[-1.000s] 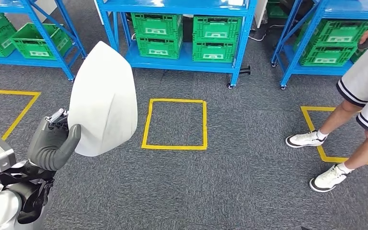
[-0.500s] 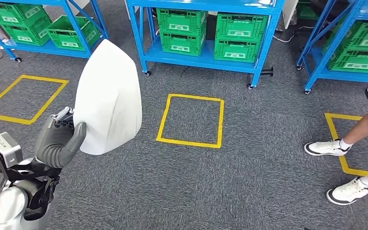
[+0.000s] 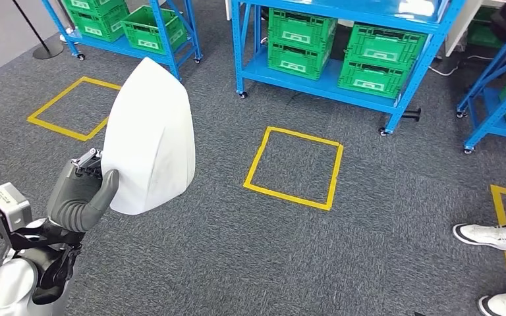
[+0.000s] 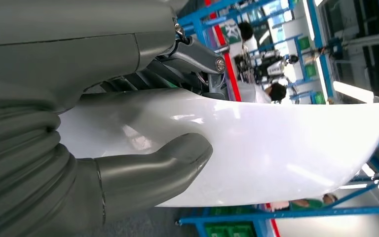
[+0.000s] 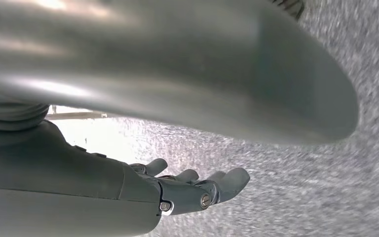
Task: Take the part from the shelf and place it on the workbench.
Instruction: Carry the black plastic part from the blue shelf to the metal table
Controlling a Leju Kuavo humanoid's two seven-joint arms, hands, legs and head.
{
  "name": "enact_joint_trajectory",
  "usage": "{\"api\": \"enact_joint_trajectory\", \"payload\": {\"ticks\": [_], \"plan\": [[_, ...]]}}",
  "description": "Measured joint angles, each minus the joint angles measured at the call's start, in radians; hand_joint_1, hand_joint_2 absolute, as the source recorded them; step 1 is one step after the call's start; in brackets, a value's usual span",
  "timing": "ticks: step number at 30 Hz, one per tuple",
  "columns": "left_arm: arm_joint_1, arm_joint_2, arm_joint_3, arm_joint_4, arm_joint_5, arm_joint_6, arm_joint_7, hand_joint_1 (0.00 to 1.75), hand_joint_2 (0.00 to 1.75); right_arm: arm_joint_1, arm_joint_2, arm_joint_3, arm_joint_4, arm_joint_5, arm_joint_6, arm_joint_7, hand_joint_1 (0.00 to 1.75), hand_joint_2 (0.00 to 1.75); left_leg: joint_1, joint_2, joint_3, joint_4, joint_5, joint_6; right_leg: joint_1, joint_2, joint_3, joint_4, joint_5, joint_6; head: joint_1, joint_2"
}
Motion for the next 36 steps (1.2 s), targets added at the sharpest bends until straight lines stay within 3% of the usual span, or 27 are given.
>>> {"api": "enact_joint_trajectory", "payload": {"ticks": [2, 4, 5, 6, 7, 9, 11, 13, 15, 17, 19, 20, 21, 22, 24, 26, 28, 29, 31, 33, 34, 35, 36], "plan": [[-0.005, -0.004, 0.000, 0.000, 0.000, 0.000, 0.002, 1.75, 1.75, 0.003, -0.001, 0.000, 0.000, 0.000, 0.000, 0.001, 0.00, 0.00, 0.004, -0.025, -0.006, -0.001, 0.009, 0.008, -0.001, 0.065, -0.046, 0.105, -0.063, 0.005, 0.003, 0.000], [-0.006, -0.008, 0.000, 0.002, -0.001, 0.000, 0.003, 1.75, 1.75, 0.007, -0.003, 0.000, 0.000, 0.000, -0.001, 0.002, 0.00, 0.00, 0.004, -0.054, -0.015, 0.003, 0.012, 0.010, -0.001, 0.084, -0.099, 0.221, -0.109, 0.007, 0.005, 0.000], [-0.005, -0.010, -0.001, 0.003, -0.002, -0.001, 0.004, 1.75, 1.75, 0.007, -0.003, 0.000, 0.000, 0.000, -0.001, 0.002, 0.00, 0.00, 0.005, -0.070, -0.018, 0.007, 0.013, 0.009, -0.002, 0.087, -0.107, 0.238, -0.105, 0.007, 0.005, 0.000], [-0.005, -0.010, -0.001, 0.003, -0.002, -0.001, 0.004, 1.75, 1.75, 0.007, -0.003, 0.000, 0.000, 0.000, -0.001, 0.002, 0.00, 0.00, 0.007, -0.085, -0.019, 0.011, 0.012, 0.007, -0.003, 0.089, -0.096, 0.215, -0.083, 0.008, 0.005, 0.000], [-0.005, -0.011, -0.001, 0.004, -0.002, -0.001, 0.004, 1.75, 1.75, 0.007, -0.004, 0.000, 0.000, 0.000, -0.001, 0.002, 0.00, 0.00, 0.009, -0.099, -0.021, 0.017, 0.011, 0.003, -0.006, 0.096, -0.068, 0.158, -0.048, 0.010, 0.005, 0.000], [-0.006, -0.013, -0.001, 0.004, -0.003, -0.002, 0.004, 1.75, 1.75, 0.007, -0.004, 0.000, 0.000, 0.000, -0.001, 0.002, 0.00, 0.00, 0.012, -0.127, -0.030, 0.033, 0.004, -0.010, -0.014, 0.140, -0.010, 0.041, -0.005, 0.012, 0.005, 0.000], [-0.007, -0.013, -0.001, 0.003, -0.003, -0.002, 0.004, 1.75, 1.75, 0.006, -0.003, 0.000, 0.000, 0.001, 0.000, 0.004, 0.00, 0.00, 0.013, -0.151, -0.042, 0.043, 0.004, -0.026, -0.015, 0.164, 0.008, -0.003, -0.002, 0.006, 0.006, 0.000], [-0.004, -0.012, -0.002, 0.002, -0.004, -0.002, 0.003, 1.75, 1.75, 0.004, -0.002, 0.000, 0.000, 0.001, 0.000, 0.005, 0.00, 0.00, 0.016, -0.168, -0.051, 0.038, 0.010, -0.041, -0.012, 0.141, 0.007, -0.006, 0.001, -0.010, 0.005, 0.000], [-0.003, -0.010, -0.003, 0.002, -0.004, -0.002, 0.003, 1.75, 1.75, 0.002, -0.001, 0.000, 0.000, 0.002, 0.000, 0.005, 0.00, 0.00, 0.013, -0.129, -0.066, 0.059, -0.003, -0.050, -0.013, 0.117, 0.009, -0.013, 0.006, -0.026, 0.000, 0.000], [-0.003, -0.009, -0.004, 0.002, -0.004, -0.002, 0.003, 1.75, 1.75, 0.004, -0.001, 0.000, 0.000, 0.003, -0.001, 0.006, 0.00, 0.00, 0.010, -0.065, -0.113, 0.158, -0.056, -0.056, -0.011, 0.091, 0.010, -0.017, 0.007, -0.036, -0.007, 0.000], [0.001, -0.008, -0.005, 0.002, -0.005, -0.002, 0.004, 1.75, 1.75, 0.007, -0.001, 0.000, 0.000, 0.004, -0.001, 0.006, 0.00, 0.00, 0.011, -0.041, -0.172, 0.282, -0.107, -0.058, -0.006, 0.062, 0.009, -0.017, 0.006, -0.039, -0.009, 0.000], [0.003, -0.007, -0.006, 0.002, -0.006, -0.002, 0.004, 1.75, 1.75, 0.008, -0.001, 0.000, 0.000, 0.005, -0.001, 0.006, 0.00, 0.00, 0.011, -0.039, -0.184, 0.310, -0.110, -0.057, -0.004, 0.047, 0.009, -0.017, 0.005, -0.041, -0.009, 0.000], [0.005, -0.007, -0.006, 0.002, -0.006, -0.002, 0.004, 1.75, 1.75, 0.008, -0.001, 0.000, 0.000, 0.006, -0.001, 0.006, 0.00, 0.00, 0.010, -0.037, -0.176, 0.299, -0.095, -0.054, -0.002, 0.033, 0.010, -0.017, 0.004, -0.041, -0.009, 0.000], [0.007, -0.006, -0.006, 0.002, -0.007, -0.002, 0.004, 1.75, 1.75, 0.007, -0.001, 0.000, 0.000, 0.006, -0.001, 0.006, 0.00, 0.00, 0.008, -0.031, -0.148, 0.250, -0.066, -0.048, 0.000, 0.020, 0.011, -0.017, 0.003, -0.042, -0.009, 0.000], [0.007, -0.004, -0.006, -0.001, -0.007, -0.001, 0.003, 1.75, 1.75, 0.006, 0.000, 0.000, 0.000, 0.007, 0.000, 0.006, 0.00, 0.00, -0.003, 0.016, -0.072, 0.111, -0.015, -0.029, 0.005, -0.005, 0.016, -0.017, 0.000, -0.040, -0.008, 0.000], [0.007, -0.002, -0.006, -0.004, -0.007, 0.000, 0.003, 1.75, 1.75, 0.005, 0.001, 0.000, 0.000, 0.007, 0.000, 0.006, 0.00, 0.00, -0.016, 0.052, -0.037, 0.036, 0.001, -0.011, 0.006, -0.027, 0.021, -0.018, -0.002, -0.032, -0.008, 0.000], [0.008, 0.001, -0.006, -0.005, -0.007, 0.000, 0.002, 1.75, 1.75, 0.004, 0.002, 0.000, 0.000, 0.007, 0.000, 0.006, 0.00, 0.00, -0.020, 0.034, -0.039, 0.027, 0.004, -0.002, 0.005, -0.051, 0.028, -0.024, -0.003, -0.021, -0.009, 0.000], [0.011, 0.003, -0.006, -0.007, -0.007, 0.000, 0.002, 1.75, 1.75, 0.003, 0.003, 0.000, 0.000, 0.008, 0.000, 0.006, 0.00, 0.00, -0.018, 0.020, -0.035, 0.019, 0.009, 0.002, 0.005, -0.050, 0.031, -0.023, -0.006, -0.015, -0.009, 0.000], [0.012, 0.004, -0.006, -0.010, -0.007, 0.000, 0.002, 1.75, 1.75, 0.001, 0.004, 0.000, 0.000, 0.008, 0.001, 0.006, 0.00, 0.00, -0.010, -0.006, -0.026, 0.004, 0.024, 0.012, 0.005, -0.001, 0.017, 0.020, -0.036, -0.006, -0.007, 0.000], [0.013, 0.003, -0.007, -0.011, -0.008, 0.000, 0.002, 1.75, 1.75, 0.003, 0.002, 0.000, 0.000, 0.008, 0.000, 0.006, 0.00, 0.00, -0.005, -0.032, -0.026, 0.001, 0.033, 0.019, 0.003, 0.067, -0.039, 0.136, -0.091, -0.002, -0.004, 0.000], [0.015, 0.002, -0.007, -0.010, -0.008, 0.000, 0.003, 1.75, 1.75, 0.005, 0.001, 0.000, 0.000, 0.008, 0.000, 0.007, 0.00, 0.00, -0.004, -0.047, -0.029, 0.002, 0.034, 0.020, 0.003, 0.082, -0.072, 0.197, -0.110, -0.001, -0.003, 0.000], [0.017, 0.002, -0.007, -0.009, -0.008, 0.000, 0.003, 1.75, 1.75, 0.007, 0.000, 0.000, 0.000, 0.008, 0.000, 0.007, 0.00, 0.00, -0.004, -0.063, -0.031, 0.005, 0.034, 0.020, 0.002, 0.087, -0.095, 0.232, -0.112, 0.001, -0.002, 0.000], [0.018, 0.001, -0.007, -0.008, -0.009, 0.000, 0.003, 1.75, 1.75, 0.008, 0.000, 0.000, 0.000, 0.008, 0.000, 0.007, 0.00, 0.00, -0.003, -0.079, -0.033, 0.010, 0.033, 0.019, 0.001, 0.089, -0.102, 0.232, -0.095, 0.002, -0.002, 0.000]]}}
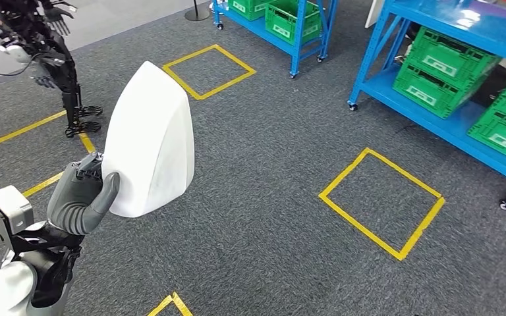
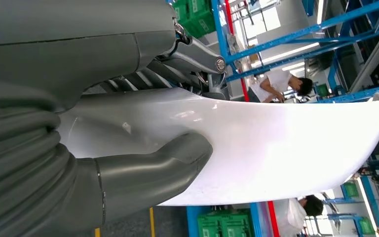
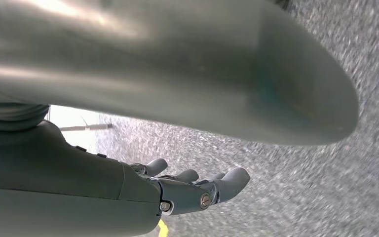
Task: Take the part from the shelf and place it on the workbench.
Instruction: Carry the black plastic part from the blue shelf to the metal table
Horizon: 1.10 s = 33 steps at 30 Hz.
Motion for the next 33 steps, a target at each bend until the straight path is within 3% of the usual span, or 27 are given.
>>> {"api": "enact_joint_trajectory", "payload": {"ticks": [3, 5, 7, 8, 9, 10, 12, 14, 15, 16, 17, 19, 20, 21, 23, 25, 27, 29, 30, 31, 33], "plan": [[0.001, 0.000, 0.000, 0.000, -0.002, 0.001, -0.002, 1.75, 1.75, -0.001, -0.002, 0.000, 0.000, 0.000, 0.000, 0.000, 0.00, 0.00, 0.005, -0.044, -0.009, 0.020, -0.007, -0.012, -0.007, 0.030, 0.065, -0.167, 0.096, 0.006, 0.003, 0.000], [0.003, 0.001, 0.000, -0.003, -0.006, 0.003, -0.005, 1.75, 1.75, -0.002, -0.003, 0.000, 0.000, 0.001, 0.002, -0.002, 0.00, 0.00, 0.005, -0.068, -0.020, 0.030, -0.011, -0.025, -0.007, 0.050, 0.093, -0.236, 0.114, 0.000, 0.004, 0.000], [0.010, 0.003, 0.000, -0.008, -0.009, 0.006, -0.009, 1.75, 1.75, -0.004, -0.003, 0.000, 0.000, 0.003, 0.005, -0.005, 0.00, 0.00, 0.007, -0.087, -0.028, 0.026, -0.009, -0.039, -0.005, 0.037, 0.094, -0.241, 0.113, -0.016, 0.005, 0.000], [0.017, 0.005, 0.000, -0.010, -0.010, 0.008, -0.012, 1.75, 1.75, -0.005, -0.002, 0.000, 0.000, 0.004, 0.007, -0.006, 0.00, 0.00, 0.008, -0.082, -0.030, 0.026, -0.009, -0.043, -0.004, 0.026, 0.096, -0.244, 0.115, -0.024, 0.005, 0.000], [0.024, 0.009, 0.001, -0.013, -0.012, 0.010, -0.014, 1.75, 1.75, -0.007, -0.002, 0.000, 0.000, 0.005, 0.008, -0.007, 0.00, 0.00, 0.007, -0.061, -0.035, 0.037, -0.016, -0.047, -0.005, 0.017, 0.098, -0.247, 0.118, -0.032, 0.002, 0.000], [0.029, 0.013, 0.001, -0.015, -0.012, 0.011, -0.017, 1.75, 1.75, -0.007, -0.002, 0.000, 0.000, 0.006, 0.009, -0.007, 0.00, 0.00, 0.007, -0.032, -0.047, 0.065, -0.036, -0.051, -0.006, 0.007, 0.099, -0.250, 0.120, -0.038, -0.001, 0.000], [0.033, 0.017, 0.001, -0.018, -0.014, 0.015, -0.020, 1.75, 1.75, -0.003, -0.002, 0.000, 0.000, 0.007, 0.009, -0.007, 0.00, 0.00, 0.008, 0.024, -0.097, 0.178, -0.102, -0.058, -0.004, -0.016, 0.097, -0.251, 0.122, -0.046, -0.008, 0.000], [0.038, 0.017, 0.000, -0.019, -0.014, 0.017, -0.020, 1.75, 1.75, 0.001, -0.003, 0.000, 0.000, 0.008, 0.009, -0.006, 0.00, 0.00, 0.011, 0.039, -0.146, 0.287, -0.149, -0.064, -0.002, -0.042, 0.094, -0.251, 0.121, -0.047, -0.009, 0.000], [0.041, 0.017, 0.000, -0.019, -0.014, 0.017, -0.020, 1.75, 1.75, 0.001, -0.003, 0.000, 0.000, 0.008, 0.009, -0.006, 0.00, 0.00, 0.012, 0.041, -0.148, 0.297, -0.146, -0.064, -0.001, -0.055, 0.094, -0.251, 0.121, -0.047, -0.009, 0.000], [0.042, 0.018, 0.000, -0.019, -0.015, 0.018, -0.020, 1.75, 1.75, 0.001, -0.003, 0.000, 0.000, 0.008, 0.009, -0.005, 0.00, 0.00, 0.012, 0.045, -0.129, 0.267, -0.126, -0.063, 0.000, -0.068, 0.094, -0.251, 0.121, -0.046, -0.009, 0.000], [0.042, 0.018, 0.000, -0.020, -0.016, 0.018, -0.021, 1.75, 1.75, 0.000, -0.003, 0.000, 0.000, 0.008, 0.008, -0.005, 0.00, 0.00, 0.010, 0.056, -0.091, 0.202, -0.096, -0.059, 0.001, -0.080, 0.095, -0.251, 0.120, -0.045, -0.009, 0.000], [0.038, 0.017, 0.000, -0.023, -0.018, 0.018, -0.021, 1.75, 1.75, -0.002, -0.002, 0.000, 0.000, 0.007, 0.006, -0.003, 0.00, 0.00, 0.003, 0.099, -0.019, 0.068, -0.049, -0.048, 0.003, -0.103, 0.099, -0.251, 0.118, -0.040, -0.008, 0.000], [0.033, 0.017, 0.000, -0.024, -0.018, 0.018, -0.021, 1.75, 1.75, -0.003, -0.002, 0.000, 0.000, 0.006, 0.004, -0.003, 0.00, 0.00, -0.001, 0.114, 0.000, 0.030, -0.039, -0.043, 0.004, -0.112, 0.101, -0.252, 0.117, -0.035, -0.008, 0.000], [0.028, 0.017, 0.000, -0.025, -0.019, 0.018, -0.021, 1.75, 1.75, -0.004, -0.002, 0.000, 0.000, 0.005, 0.002, -0.003, 0.00, 0.00, -0.005, 0.119, 0.004, 0.017, -0.037, -0.039, 0.003, -0.123, 0.105, -0.253, 0.116, -0.028, -0.007, 0.000], [0.018, 0.018, -0.001, -0.024, -0.019, 0.017, -0.021, 1.75, 1.75, -0.006, 0.000, 0.000, 0.000, 0.002, -0.001, -0.006, 0.00, 0.00, -0.005, 0.094, 0.006, 0.010, -0.030, -0.029, 0.000, -0.139, 0.111, -0.258, 0.116, -0.014, -0.007, 0.000], [0.012, 0.019, -0.001, -0.023, -0.020, 0.017, -0.022, 1.75, 1.75, -0.010, 0.003, 0.000, 0.000, 0.001, -0.001, -0.010, 0.00, 0.00, 0.000, 0.069, 0.013, -0.003, -0.018, -0.018, -0.003, -0.099, 0.106, -0.235, 0.095, -0.003, -0.005, 0.000], [0.006, 0.017, -0.002, -0.021, -0.022, 0.017, -0.023, 1.75, 1.75, -0.008, 0.003, 0.000, 0.000, 0.001, -0.002, -0.012, 0.00, 0.00, 0.003, 0.045, 0.015, -0.009, -0.011, -0.011, -0.003, -0.031, 0.063, -0.134, 0.038, 0.001, -0.002, 0.000], [0.010, 0.013, -0.003, -0.018, -0.026, 0.017, -0.025, 1.75, 1.75, -0.002, 0.002, 0.000, 0.000, 0.000, -0.003, -0.011, 0.00, 0.00, 0.004, 0.018, 0.012, -0.007, -0.010, -0.008, 0.000, -0.006, 0.003, -0.013, -0.009, 0.000, 0.000, 0.000], [0.016, 0.012, -0.003, -0.017, -0.029, 0.018, -0.029, 1.75, 1.75, 0.000, 0.002, 0.000, 0.000, 0.000, -0.004, -0.010, 0.00, 0.00, 0.004, 0.003, 0.012, -0.005, -0.011, -0.009, 0.000, -0.002, -0.011, 0.009, -0.007, 0.000, 0.001, 0.000], [0.023, 0.011, -0.003, -0.017, -0.034, 0.018, -0.032, 1.75, 1.75, 0.001, 0.002, 0.000, 0.000, -0.001, -0.004, -0.010, 0.00, 0.00, 0.005, -0.012, 0.012, -0.002, -0.012, -0.010, 0.000, 0.000, -0.006, -0.011, 0.017, -0.001, 0.002, 0.000], [0.033, 0.010, -0.004, -0.017, -0.040, 0.019, -0.039, 1.75, 1.75, 0.001, 0.003, 0.000, 0.000, -0.002, -0.005, -0.009, 0.00, 0.00, 0.008, -0.041, 0.010, 0.007, -0.017, -0.017, -0.004, 0.024, 0.048, -0.137, 0.087, -0.002, 0.004, 0.000]]}}
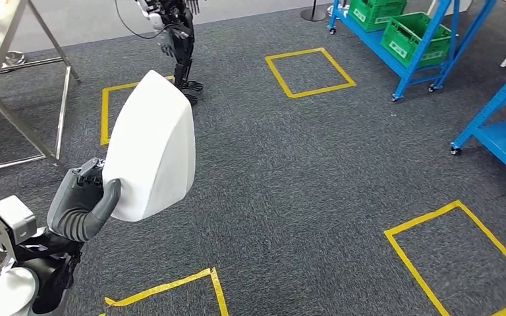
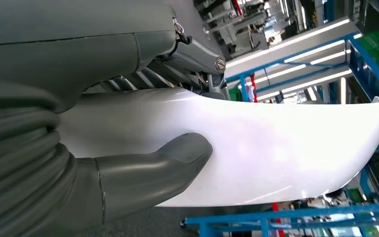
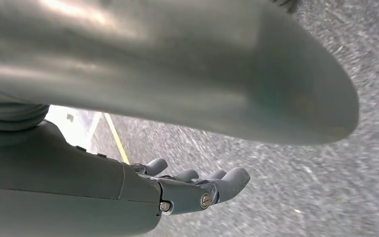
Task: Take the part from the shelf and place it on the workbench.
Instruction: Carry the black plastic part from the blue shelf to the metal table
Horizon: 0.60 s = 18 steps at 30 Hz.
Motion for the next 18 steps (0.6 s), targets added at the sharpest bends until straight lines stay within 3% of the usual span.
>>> {"api": "enact_joint_trajectory", "payload": {"ticks": [1, 3, 5, 6, 8, 10, 12, 13, 14, 16, 18], "plan": [[0.001, 0.000, 0.000, 0.000, -0.002, 0.000, -0.002, 1.75, 1.75, 0.000, 0.000, 0.000, 0.000, 0.000, 0.000, 0.000, 0.00, 0.00, 0.001, -0.013, -0.003, 0.006, -0.004, -0.006, -0.001, 0.021, 0.027, -0.061, 0.023, 0.000, 0.001, 0.000], [0.004, -0.001, -0.001, 0.000, -0.003, 0.000, -0.004, 1.75, 1.75, 0.000, 0.001, 0.000, 0.000, -0.001, 0.000, 0.001, 0.00, 0.00, 0.003, -0.036, -0.010, 0.011, -0.006, -0.019, 0.000, 0.044, 0.051, -0.114, 0.030, -0.005, 0.003, 0.000], [0.011, 0.000, -0.002, -0.002, -0.003, 0.001, -0.005, 1.75, 1.75, -0.001, 0.001, 0.000, 0.000, 0.001, 0.001, 0.002, 0.00, 0.00, 0.006, -0.056, -0.015, 0.005, -0.004, -0.032, 0.003, 0.024, 0.055, -0.118, 0.030, -0.016, 0.003, 0.000], [0.017, 0.001, -0.003, -0.004, -0.003, 0.002, -0.006, 1.75, 1.75, -0.002, 0.001, 0.000, 0.000, 0.003, 0.002, 0.003, 0.00, 0.00, 0.006, -0.051, -0.016, 0.007, -0.005, -0.037, 0.003, 0.013, 0.059, -0.122, 0.031, -0.024, 0.003, 0.000], [0.022, 0.003, -0.004, -0.007, -0.003, 0.002, -0.006, 1.75, 1.75, -0.004, 0.001, -0.001, 0.000, 0.006, 0.005, 0.003, 0.00, 0.00, 0.003, 0.001, -0.039, 0.055, -0.035, -0.044, 0.000, -0.011, 0.067, -0.129, 0.033, -0.036, -0.001, 0.000], [0.025, 0.003, -0.005, -0.009, -0.004, 0.003, -0.005, 1.75, 1.75, -0.001, 0.001, -0.001, 0.000, 0.008, 0.006, 0.004, 0.00, 0.00, 0.002, 0.063, -0.102, 0.179, -0.096, -0.050, 0.003, -0.037, 0.070, -0.131, 0.030, -0.044, -0.005, 0.000], [0.034, 0.003, -0.007, -0.009, -0.007, 0.004, -0.003, 1.75, 1.75, 0.002, 0.001, -0.001, 0.000, 0.012, 0.010, 0.004, 0.00, 0.00, 0.004, 0.080, -0.155, 0.279, -0.127, -0.053, 0.007, -0.066, 0.072, -0.130, 0.026, -0.047, -0.005, 0.000], [0.038, 0.003, -0.008, -0.009, -0.009, 0.005, -0.002, 1.75, 1.75, 0.003, 0.001, -0.001, 0.000, 0.013, 0.012, 0.004, 0.00, 0.00, 0.004, 0.082, -0.158, 0.280, -0.115, -0.053, 0.008, -0.079, 0.073, -0.130, 0.024, -0.048, -0.005, 0.000], [0.041, 0.003, -0.009, -0.009, -0.011, 0.006, -0.001, 1.75, 1.75, 0.003, 0.001, -0.001, 0.000, 0.015, 0.014, 0.004, 0.00, 0.00, 0.004, 0.088, -0.138, 0.240, -0.086, -0.051, 0.008, -0.092, 0.076, -0.130, 0.021, -0.047, -0.005, 0.000], [0.045, 0.003, -0.011, -0.015, -0.013, 0.013, 0.000, 1.75, 1.75, 0.003, 0.001, -0.001, 0.000, 0.019, 0.017, 0.003, 0.00, 0.00, -0.001, 0.124, -0.067, 0.104, -0.023, -0.042, 0.011, -0.115, 0.086, -0.129, 0.013, -0.041, -0.005, 0.000], [0.053, 0.003, -0.011, -0.026, -0.020, 0.023, -0.001, 1.75, 1.75, 0.002, -0.001, -0.001, 0.000, 0.025, 0.021, 0.001, 0.00, 0.00, -0.010, 0.150, -0.024, 0.019, 0.003, -0.028, 0.014, -0.134, 0.094, -0.129, 0.005, -0.031, -0.004, 0.000]]}}
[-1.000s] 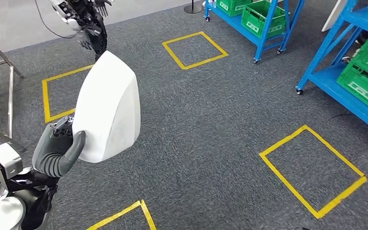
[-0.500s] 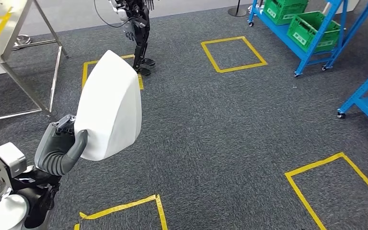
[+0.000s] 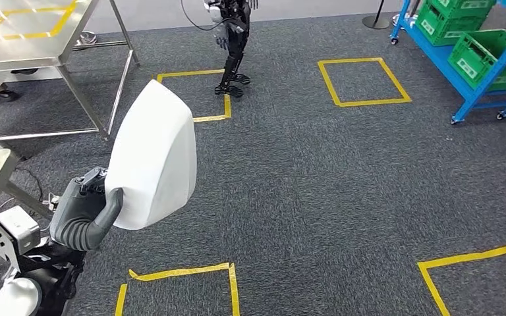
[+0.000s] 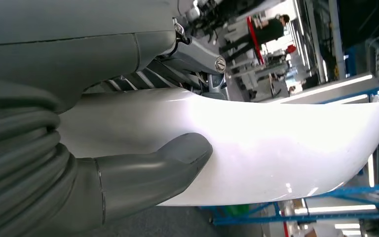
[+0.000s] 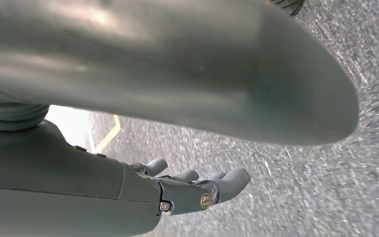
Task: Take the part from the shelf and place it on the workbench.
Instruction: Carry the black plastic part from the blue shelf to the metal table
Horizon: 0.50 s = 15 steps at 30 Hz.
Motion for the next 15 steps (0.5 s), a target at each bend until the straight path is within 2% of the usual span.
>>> {"api": "enact_joint_trajectory", "payload": {"ticks": [1, 2, 3, 4, 5, 7, 8, 9, 10, 11, 12, 13, 14, 15], "plan": [[0.008, 0.000, 0.000, -0.008, -0.006, 0.005, -0.001, 1.75, 1.75, 0.000, -0.001, 0.000, 0.000, 0.004, 0.002, -0.002, 0.00, 0.00, -0.004, -0.004, 0.001, -0.008, -0.002, 0.007, 0.001, -0.009, 0.003, -0.001, -0.002, 0.006, 0.001, 0.000], [0.018, -0.001, 0.000, -0.017, -0.011, 0.009, -0.001, 1.75, 1.75, -0.001, -0.001, 0.000, 0.000, 0.008, 0.003, -0.005, 0.00, 0.00, -0.005, -0.018, 0.002, -0.011, 0.000, 0.014, -0.001, -0.020, 0.007, -0.003, -0.004, 0.012, 0.002, 0.000], [0.031, -0.001, 0.000, -0.028, -0.016, 0.013, -0.001, 1.75, 1.75, -0.001, -0.002, 0.000, 0.000, 0.012, 0.005, -0.008, 0.00, 0.00, -0.004, -0.030, 0.006, -0.015, 0.001, 0.020, -0.004, -0.020, 0.010, -0.001, -0.009, 0.019, 0.002, 0.000], [0.043, -0.002, 0.000, -0.040, -0.019, 0.015, -0.002, 1.75, 1.75, -0.002, -0.003, 0.001, 0.000, 0.015, 0.007, -0.010, 0.00, 0.00, -0.003, -0.042, 0.010, -0.020, 0.004, 0.027, -0.006, -0.004, 0.008, 0.010, -0.020, 0.024, 0.003, 0.000], [0.052, -0.002, 0.000, -0.052, -0.022, 0.017, -0.003, 1.75, 1.75, -0.002, -0.005, 0.002, 0.000, 0.017, 0.009, -0.012, 0.00, 0.00, 0.000, -0.054, 0.015, -0.024, 0.007, 0.033, -0.009, 0.024, -0.003, 0.041, -0.040, 0.029, 0.005, 0.000], [0.067, -0.005, 0.000, -0.068, -0.025, 0.020, -0.005, 1.75, 1.75, 0.001, -0.009, 0.003, 0.000, 0.020, 0.012, -0.014, 0.00, 0.00, 0.003, -0.076, 0.016, -0.026, 0.009, 0.041, -0.011, 0.087, -0.060, 0.160, -0.099, 0.033, 0.011, 0.000], [0.076, -0.006, 0.000, -0.074, -0.025, 0.023, -0.005, 1.75, 1.75, 0.003, -0.012, 0.003, 0.000, 0.021, 0.012, -0.014, 0.00, 0.00, 0.003, -0.089, 0.016, -0.026, 0.008, 0.043, -0.010, 0.101, -0.096, 0.226, -0.122, 0.034, 0.014, 0.000], [0.085, -0.008, 0.000, -0.079, -0.026, 0.026, -0.005, 1.75, 1.75, 0.005, -0.014, 0.003, 0.000, 0.022, 0.012, -0.014, 0.00, 0.00, 0.003, -0.104, 0.015, -0.024, 0.008, 0.044, -0.009, 0.107, -0.123, 0.270, -0.130, 0.034, 0.015, 0.000], [0.093, -0.009, 0.000, -0.084, -0.026, 0.029, -0.005, 1.75, 1.75, 0.006, -0.016, 0.003, 0.000, 0.023, 0.013, -0.014, 0.00, 0.00, 0.003, -0.119, 0.015, -0.022, 0.007, 0.044, -0.009, 0.109, -0.133, 0.276, -0.116, 0.033, 0.015, 0.000], [0.098, -0.009, 0.000, -0.088, -0.026, 0.030, -0.005, 1.75, 1.75, 0.006, -0.016, 0.003, 0.000, 0.023, 0.014, -0.014, 0.00, 0.00, 0.003, -0.135, 0.016, -0.020, 0.006, 0.042, -0.009, 0.112, -0.123, 0.241, -0.082, 0.031, 0.015, 0.000], [0.103, -0.010, 0.000, -0.093, -0.027, 0.031, -0.005, 1.75, 1.75, 0.006, -0.016, 0.003, 0.000, 0.025, 0.014, -0.015, 0.00, 0.00, 0.003, -0.150, 0.016, -0.017, 0.004, 0.040, -0.009, 0.123, -0.096, 0.171, -0.039, 0.029, 0.015, 0.000], [0.106, -0.011, 0.000, -0.099, -0.027, 0.031, -0.005, 1.75, 1.75, 0.005, -0.017, 0.003, 0.000, 0.026, 0.015, -0.015, 0.00, 0.00, 0.005, -0.163, 0.016, -0.014, 0.003, 0.038, -0.010, 0.146, -0.067, 0.101, -0.005, 0.025, 0.015, 0.000], [0.108, -0.012, 0.000, -0.104, -0.029, 0.032, -0.004, 1.75, 1.75, 0.005, -0.018, 0.004, 0.000, 0.028, 0.015, -0.016, 0.00, 0.00, 0.005, -0.176, 0.013, -0.011, 0.001, 0.034, -0.010, 0.165, -0.044, 0.045, 0.016, 0.023, 0.016, 0.000], [0.111, -0.012, 0.001, -0.109, -0.030, 0.032, -0.003, 1.75, 1.75, 0.005, -0.020, 0.004, 0.000, 0.030, 0.015, -0.016, 0.00, 0.00, 0.006, -0.188, 0.010, -0.010, 0.001, 0.028, -0.010, 0.179, -0.030, 0.012, 0.024, 0.022, 0.016, 0.000]]}}
